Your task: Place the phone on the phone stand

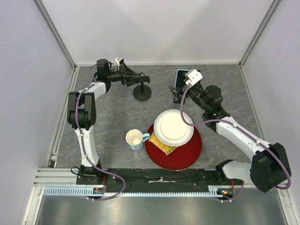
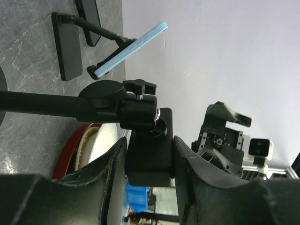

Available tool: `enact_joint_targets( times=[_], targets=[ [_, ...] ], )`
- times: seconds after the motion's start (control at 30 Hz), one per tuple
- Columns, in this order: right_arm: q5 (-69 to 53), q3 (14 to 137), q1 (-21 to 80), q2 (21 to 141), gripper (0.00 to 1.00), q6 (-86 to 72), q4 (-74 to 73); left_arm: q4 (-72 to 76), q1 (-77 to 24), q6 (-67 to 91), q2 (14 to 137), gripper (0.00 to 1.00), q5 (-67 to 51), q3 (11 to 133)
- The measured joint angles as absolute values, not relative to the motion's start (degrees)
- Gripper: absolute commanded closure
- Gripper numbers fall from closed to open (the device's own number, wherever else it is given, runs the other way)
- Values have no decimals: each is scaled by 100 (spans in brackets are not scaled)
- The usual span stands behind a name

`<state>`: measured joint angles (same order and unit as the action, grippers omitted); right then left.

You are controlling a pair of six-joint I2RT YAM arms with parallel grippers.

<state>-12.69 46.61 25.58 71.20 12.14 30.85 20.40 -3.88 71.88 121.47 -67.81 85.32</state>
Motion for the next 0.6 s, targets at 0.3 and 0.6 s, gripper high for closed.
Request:
enact_joint_targets(
  times=[0.3, 0.6],
  targets=[
    [-1308, 4650, 2521, 7120, 2, 1177, 3087, 816, -331, 6112, 12346, 36, -7050, 8932],
    [-1337, 4713, 2510, 7203, 2, 1177, 2952, -377, -202, 5063, 12291, 17, -6748, 9037]
  ],
)
